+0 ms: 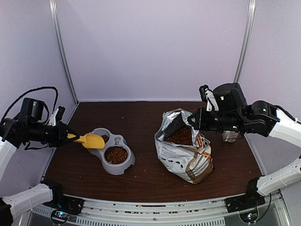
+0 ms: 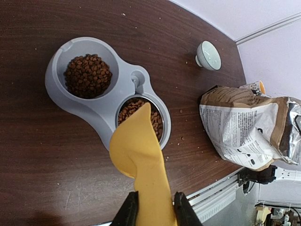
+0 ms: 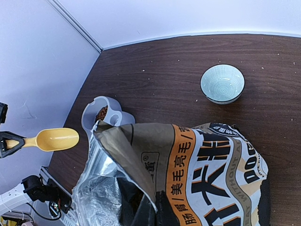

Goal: Serve the pet food
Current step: Place the pet food in the pet food bowl.

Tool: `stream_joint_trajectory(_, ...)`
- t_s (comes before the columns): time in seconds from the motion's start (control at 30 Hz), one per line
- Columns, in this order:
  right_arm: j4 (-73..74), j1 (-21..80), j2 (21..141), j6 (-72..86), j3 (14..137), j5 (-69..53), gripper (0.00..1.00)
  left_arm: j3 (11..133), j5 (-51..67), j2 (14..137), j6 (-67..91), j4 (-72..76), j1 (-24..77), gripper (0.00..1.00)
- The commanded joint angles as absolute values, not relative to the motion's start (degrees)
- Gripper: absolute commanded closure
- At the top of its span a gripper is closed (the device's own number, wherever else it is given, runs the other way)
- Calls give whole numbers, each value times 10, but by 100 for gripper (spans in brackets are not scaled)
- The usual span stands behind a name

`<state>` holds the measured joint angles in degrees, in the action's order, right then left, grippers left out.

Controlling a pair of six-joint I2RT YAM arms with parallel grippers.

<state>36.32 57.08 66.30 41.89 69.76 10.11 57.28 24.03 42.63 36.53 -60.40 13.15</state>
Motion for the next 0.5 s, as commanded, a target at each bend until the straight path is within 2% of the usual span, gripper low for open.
stream_joint_trajectory(0.0,388,561,661,413,693,118,100,613,219,441,316,-635,127,100)
stream_joint_trajectory(0.47,387,561,659,413,694,119,100,636,187,454,305,-636,127,100)
